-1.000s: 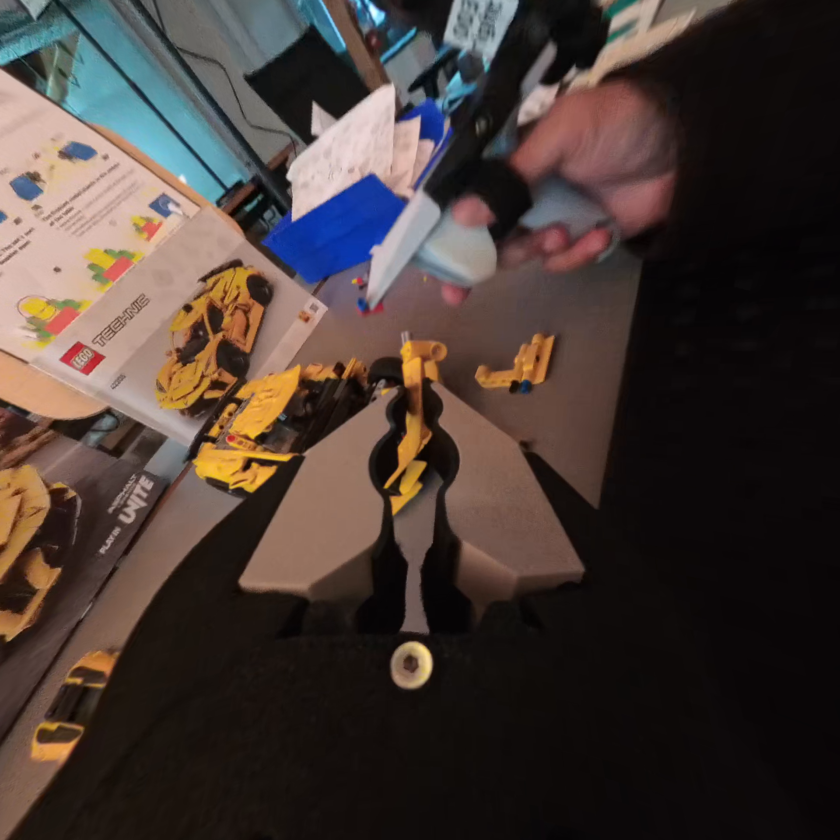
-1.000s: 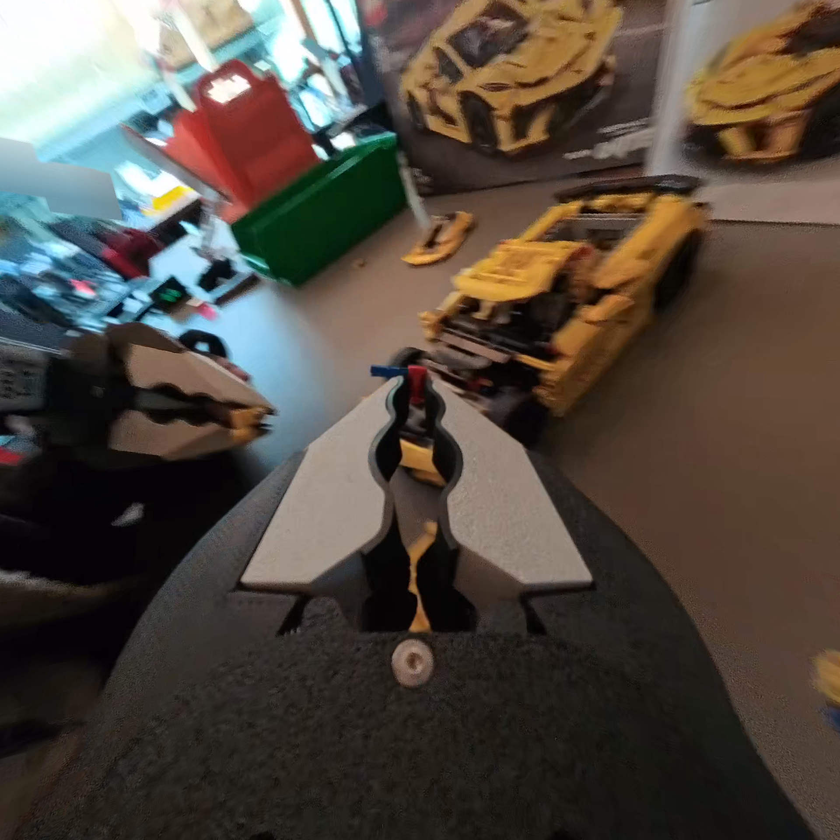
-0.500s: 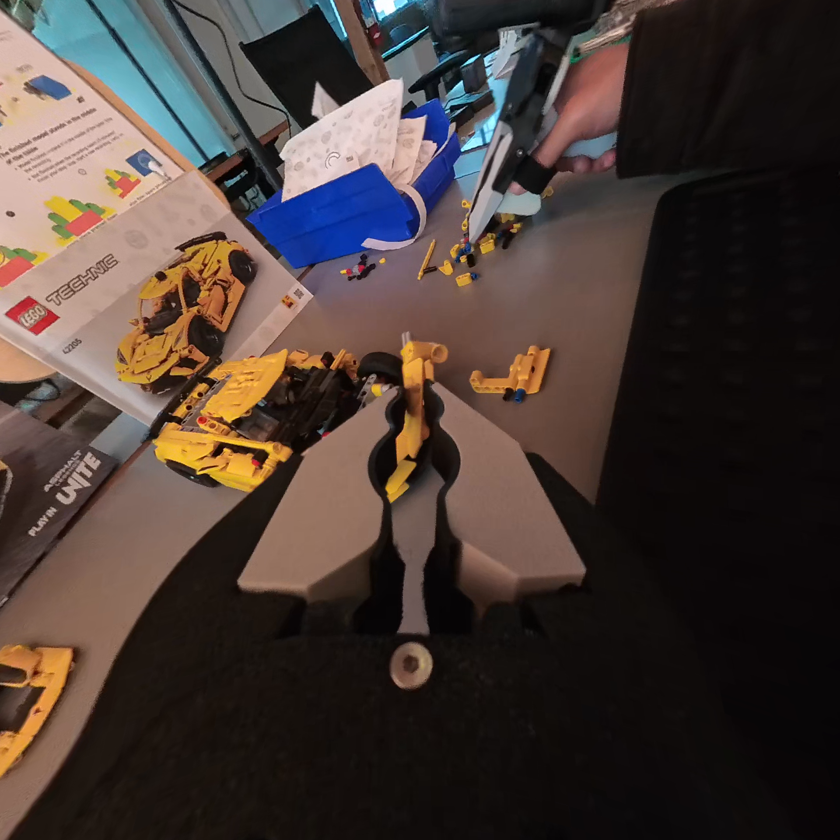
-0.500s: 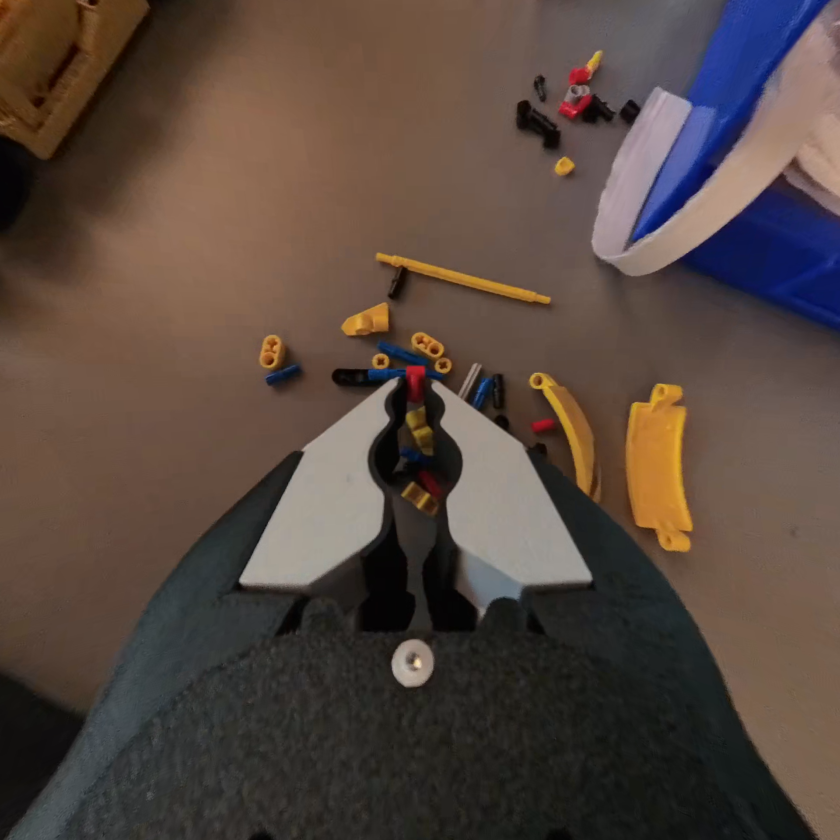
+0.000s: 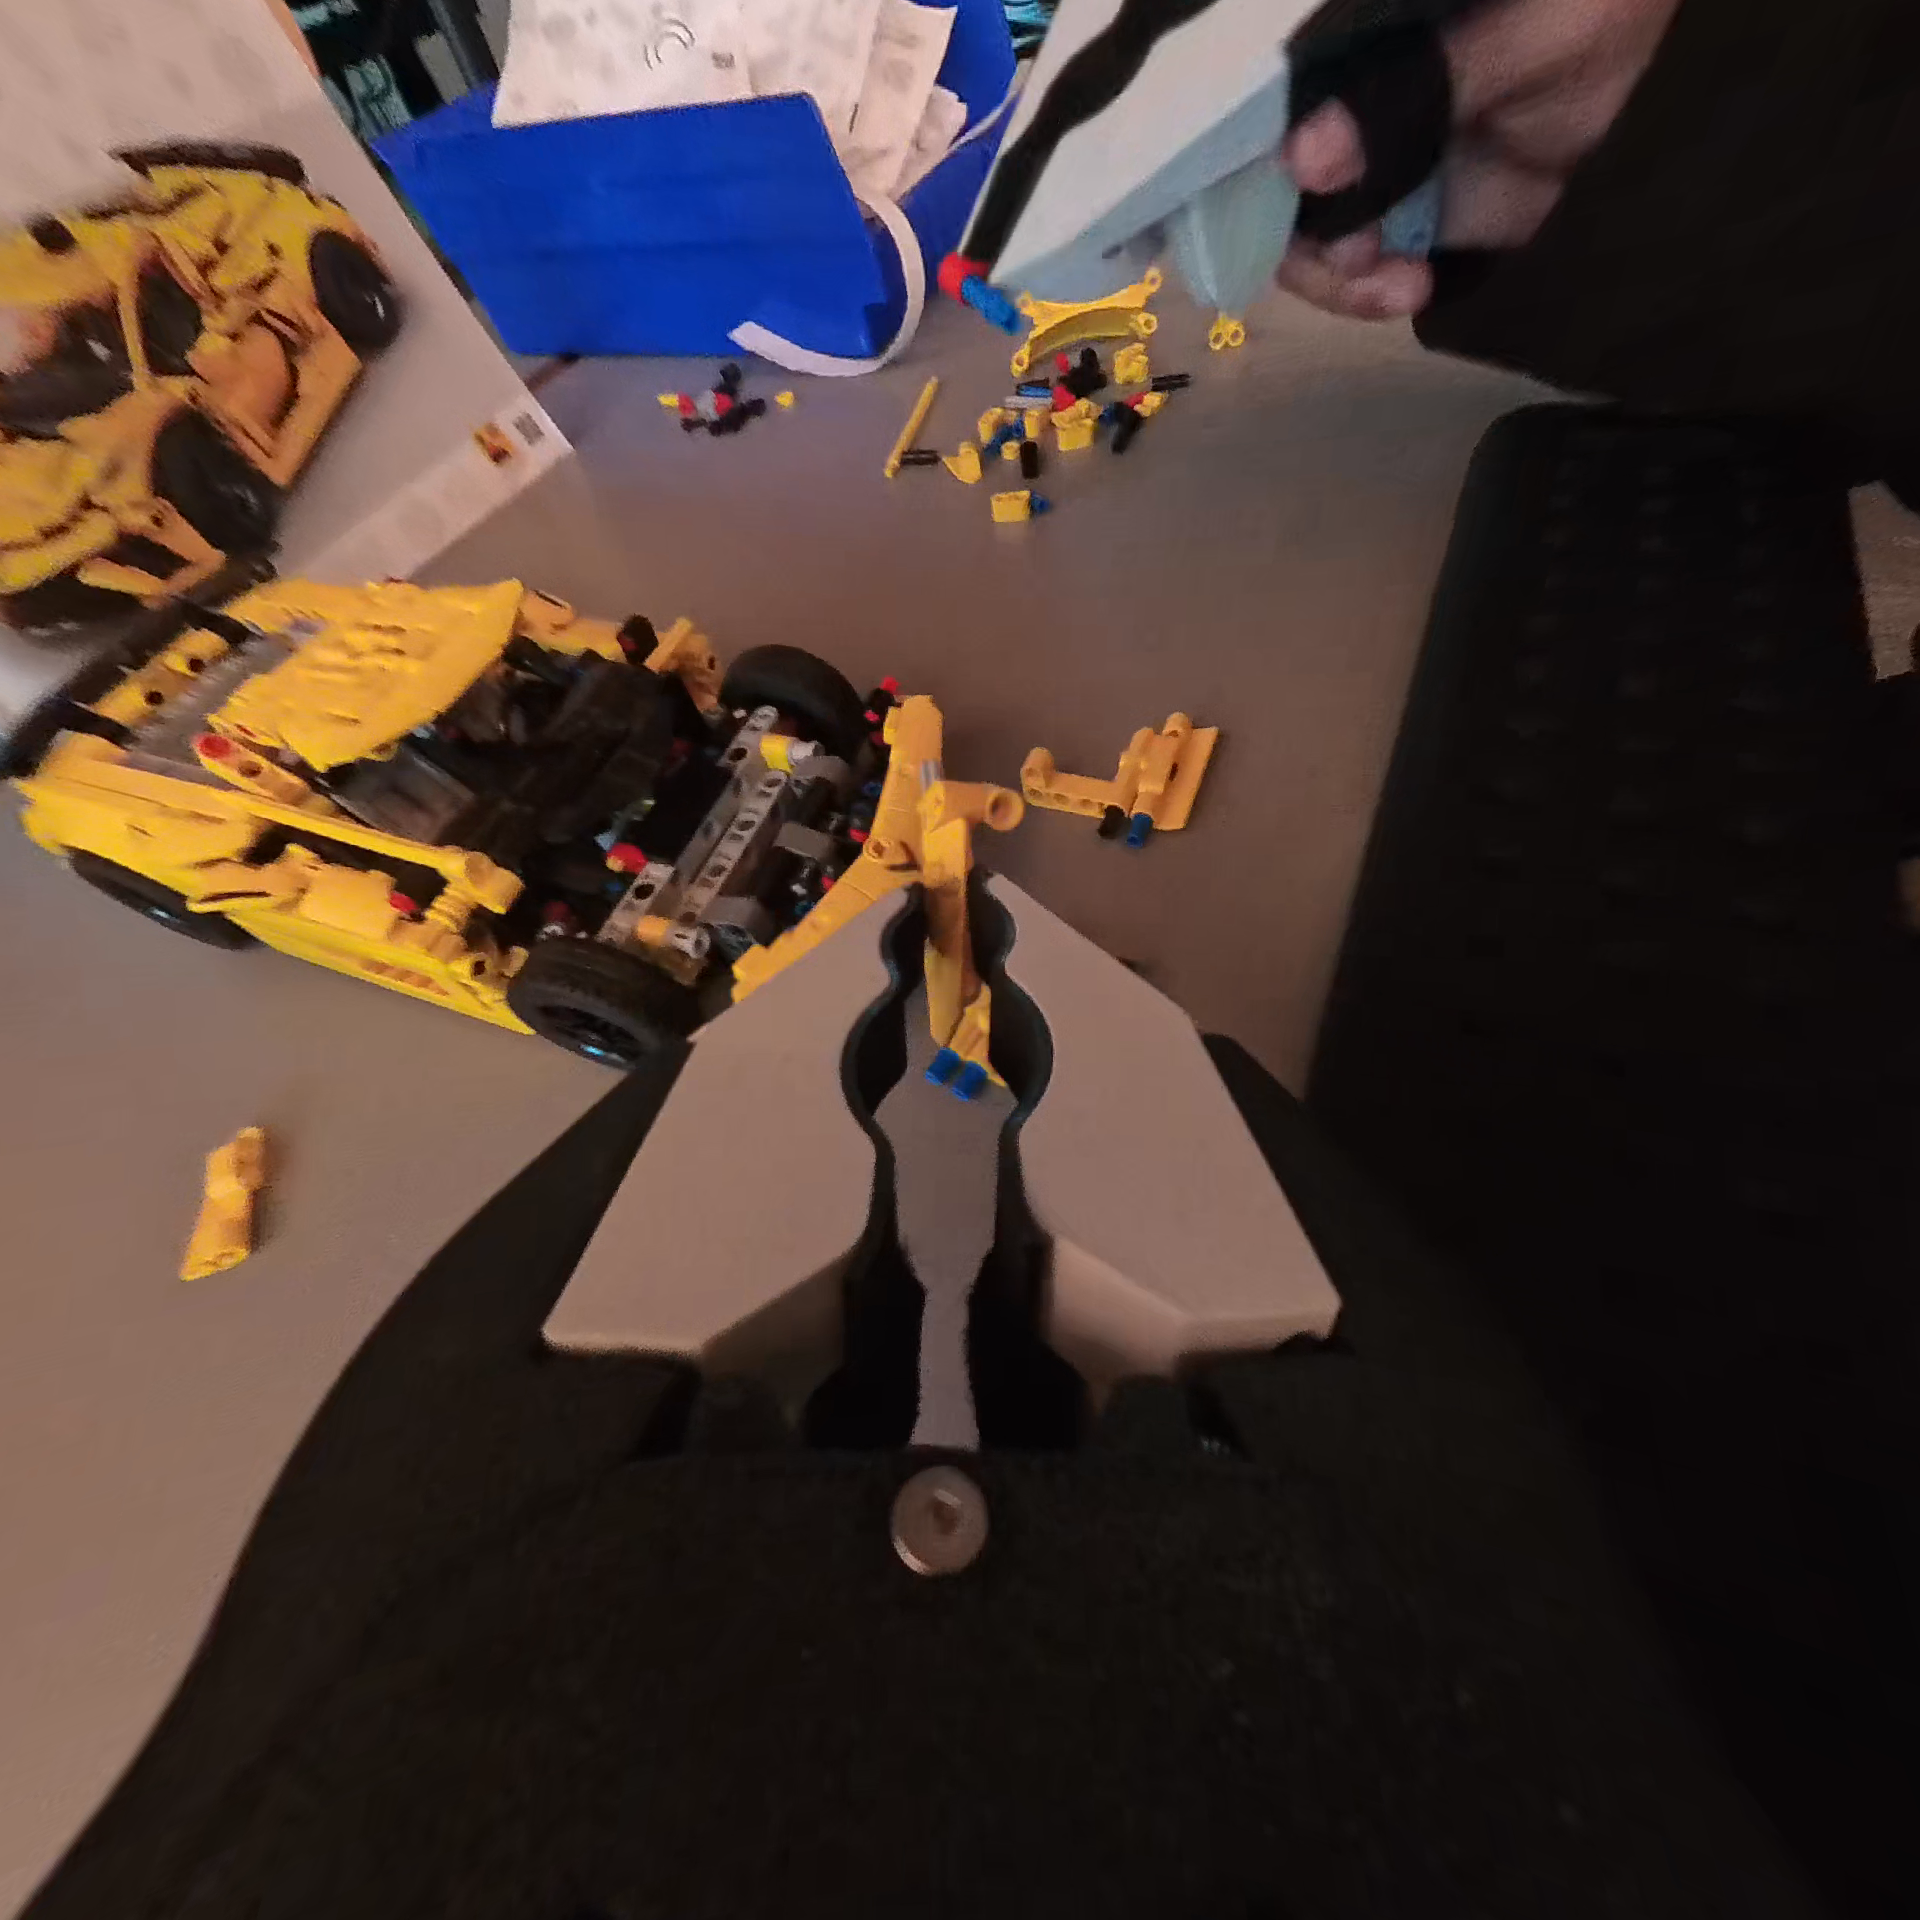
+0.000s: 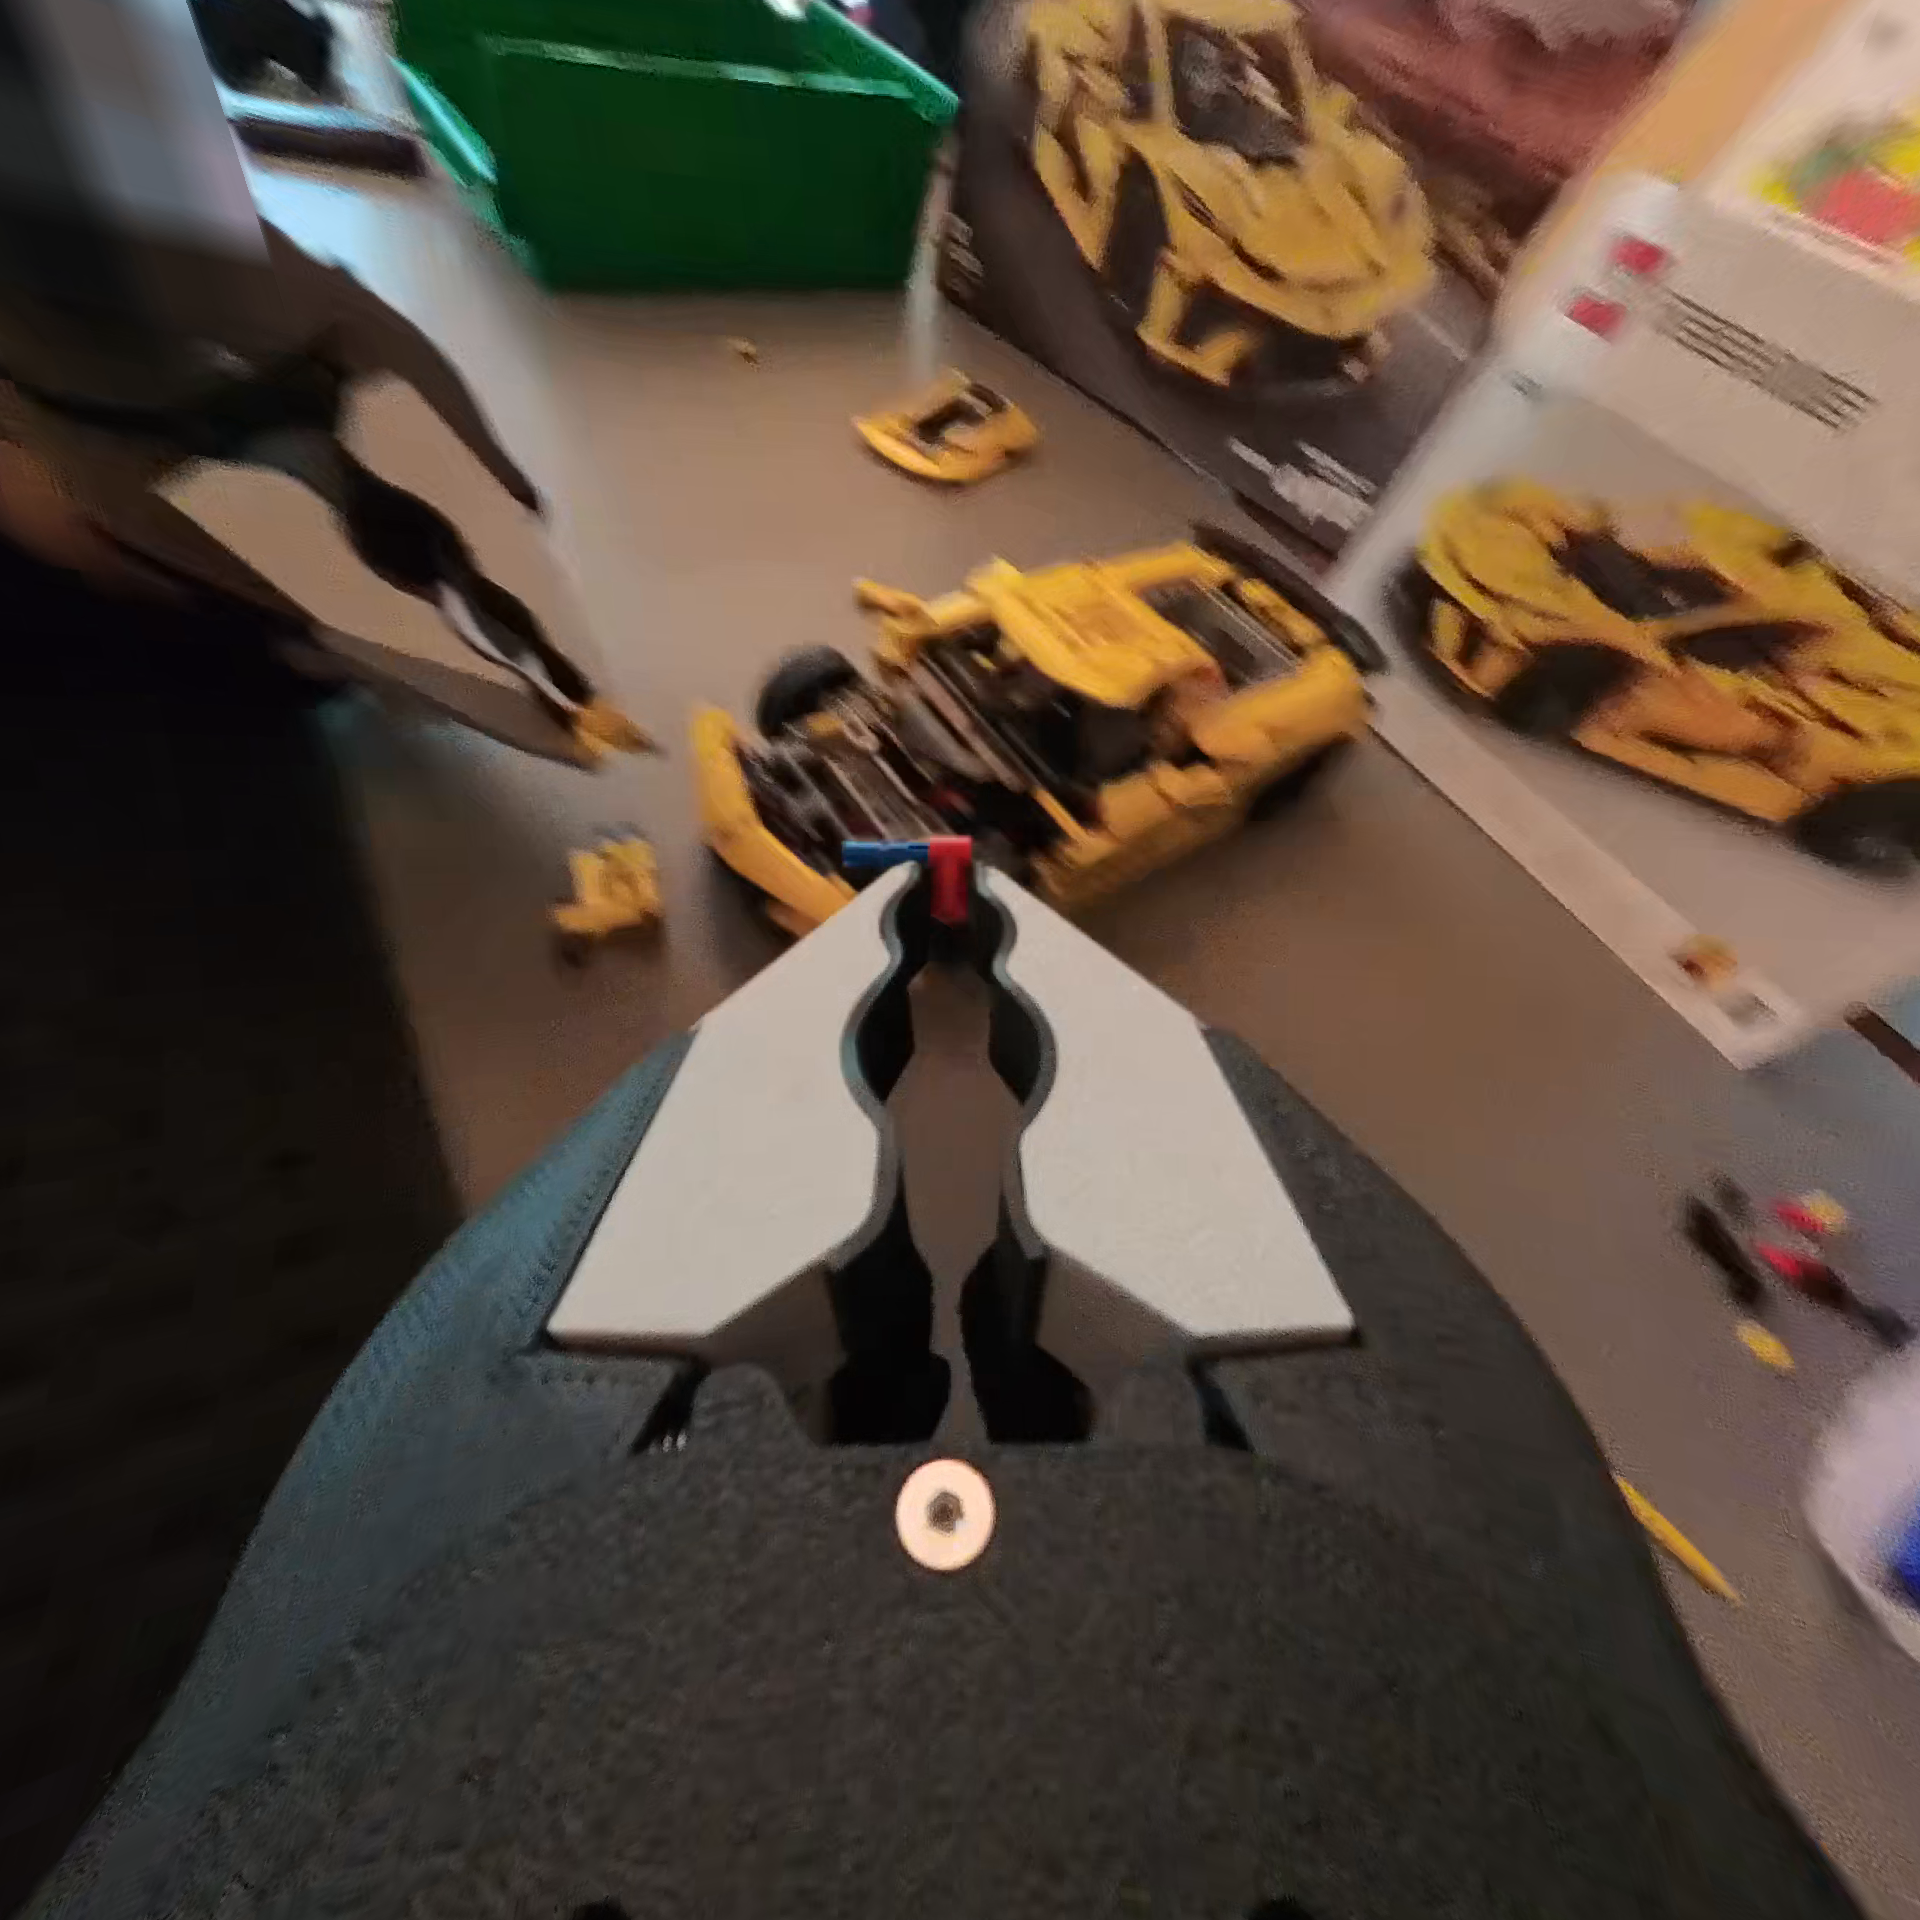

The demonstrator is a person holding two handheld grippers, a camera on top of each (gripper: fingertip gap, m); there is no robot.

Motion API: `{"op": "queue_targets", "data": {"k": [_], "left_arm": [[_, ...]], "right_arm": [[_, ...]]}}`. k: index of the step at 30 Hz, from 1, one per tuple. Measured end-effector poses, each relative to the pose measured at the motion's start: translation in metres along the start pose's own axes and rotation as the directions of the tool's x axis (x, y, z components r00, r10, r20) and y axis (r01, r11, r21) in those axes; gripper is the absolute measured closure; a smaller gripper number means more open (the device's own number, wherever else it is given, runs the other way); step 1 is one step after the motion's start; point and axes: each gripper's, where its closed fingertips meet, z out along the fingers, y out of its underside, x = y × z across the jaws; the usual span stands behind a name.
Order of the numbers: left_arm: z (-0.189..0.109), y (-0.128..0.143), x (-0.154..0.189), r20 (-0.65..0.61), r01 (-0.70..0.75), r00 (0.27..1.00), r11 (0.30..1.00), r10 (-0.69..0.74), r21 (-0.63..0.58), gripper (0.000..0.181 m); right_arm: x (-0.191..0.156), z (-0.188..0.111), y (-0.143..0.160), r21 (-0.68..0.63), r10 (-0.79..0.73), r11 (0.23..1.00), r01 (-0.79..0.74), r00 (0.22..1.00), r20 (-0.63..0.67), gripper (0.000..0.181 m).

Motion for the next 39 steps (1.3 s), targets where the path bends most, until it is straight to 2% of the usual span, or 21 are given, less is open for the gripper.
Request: {"op": "queue_targets", "data": {"k": [3, 6, 9, 11, 12, 15, 17, 18, 19, 21, 23, 24, 27, 29, 32, 37, 39], "left_arm": [[-0.003, -0.002, -0.003, 0.004, 0.025, 1.0, 0.999, -0.025, 0.021, 0.174], [-0.003, 0.002, -0.007, 0.019, 0.039, 0.999, 0.999, -0.039, 0.0, 0.174], [-0.004, 0.033, -0.022, 0.078, 0.088, 0.994, 0.981, -0.076, -0.17, 0.174], [-0.012, 0.061, -0.018, 0.009, 0.07, 0.997, 0.944, -0.071, -0.323, 0.174], [-0.016, 0.069, -0.018, -0.01, 0.076, 0.996, 0.929, -0.085, -0.363, 0.174], [-0.022, 0.072, -0.015, -0.073, 0.168, 0.975, 0.913, -0.209, -0.371, 0.174], [-0.023, 0.07, -0.015, -0.085, 0.205, 0.964, 0.908, -0.251, -0.364, 0.172], [-0.024, 0.066, -0.014, -0.096, 0.219, 0.959, 0.91, -0.268, -0.351, 0.156], [-0.025, 0.055, -0.013, -0.11, 0.243, 0.951, 0.917, -0.29, -0.315, 0.15], [-0.028, 0.019, -0.015, -0.152, 0.337, 0.921, 0.928, -0.36, -0.157, 0.15], [-0.031, -0.013, -0.006, -0.272, 0.455, 0.853, 0.89, -0.445, -0.027, 0.15], [-0.031, -0.021, 0.0, -0.328, 0.5, 0.817, 0.866, -0.474, -0.005, 0.15], [-0.025, -0.024, 0.008, -0.416, 0.587, 0.734, 0.81, -0.538, -0.012, 0.151], [-0.028, -0.031, 0.009, -0.463, 0.63, 0.691, 0.776, -0.555, 0.01, 0.163], [-0.027, -0.028, 0.007, -0.438, 0.625, 0.705, 0.78, -0.558, 0.012, 0.177], [-0.027, -0.031, 0.001, -0.424, 0.641, 0.71, 0.766, -0.562, 0.058, 0.177], [-0.028, -0.031, 0.0, -0.439, 0.658, 0.692, 0.75, -0.573, 0.059, 0.176]], "right_arm": [[-0.037, 0.031, -0.015, 0.041, 0.049, 0.998, -0.051, 0.997, 0.061, 0.175], [-0.05, 0.048, -0.016, 0.079, 0.139, 0.986, -0.147, 0.986, 0.097, 0.175], [-0.046, 0.053, -0.014, 0.118, 0.168, 0.978, -0.174, 0.984, 0.058, 0.175], [-0.044, 0.053, -0.014, 0.116, 0.143, 0.983, -0.146, 0.989, 0.03, 0.175], [-0.043, 0.053, -0.014, 0.119, 0.129, 0.984, -0.129, 0.992, 0.012, 0.175], [-0.048, 0.059, -0.01, 0.076, 0.056, 0.996, -0.054, 0.998, -0.024, 0.175], [-0.056, 0.064, -0.007, 0.043, -0.027, 0.999, 0.029, 0.999, -0.042, 0.175], [-0.058, 0.065, -0.008, 0.034, -0.077, 0.996, 0.08, 0.995, -0.07, 0.175], [-0.059, 0.064, -0.012, 0.038, -0.136, 0.989, 0.141, 0.984, -0.114, 0.175], [-0.068, 0.063, -0.022, 0.066, -0.23, 0.968, 0.242, 0.961, -0.152, 0.175], [-0.076, 0.064, -0.027, 0.074, -0.283, 0.952, 0.299, 0.944, -0.168, 0.175], [-0.081, 0.065, -0.029, 0.077, -0.308, 0.943, 0.324, 0.936, -0.168, 0.175], [-0.091, 0.066, -0.032, 0.085, -0.367, 0.919, 0.384, 0.916, -0.163, 0.175], [-0.094, 0.067, -0.03, 0.079, -0.388, 0.912, 0.403, 0.908, -0.156, 0.175], [-0.093, 0.069, -0.027, 0.069, -0.375, 0.92, 0.386, 0.917, -0.139, 0.175], [-0.087, 0.069, -0.032, 0.073, -0.242, 0.965, 0.254, 0.96, -0.14, 0.175], [-0.087, 0.069, -0.034, 0.067, -0.265, 0.958, 0.28, 0.949, -0.172, 0.175]]}}
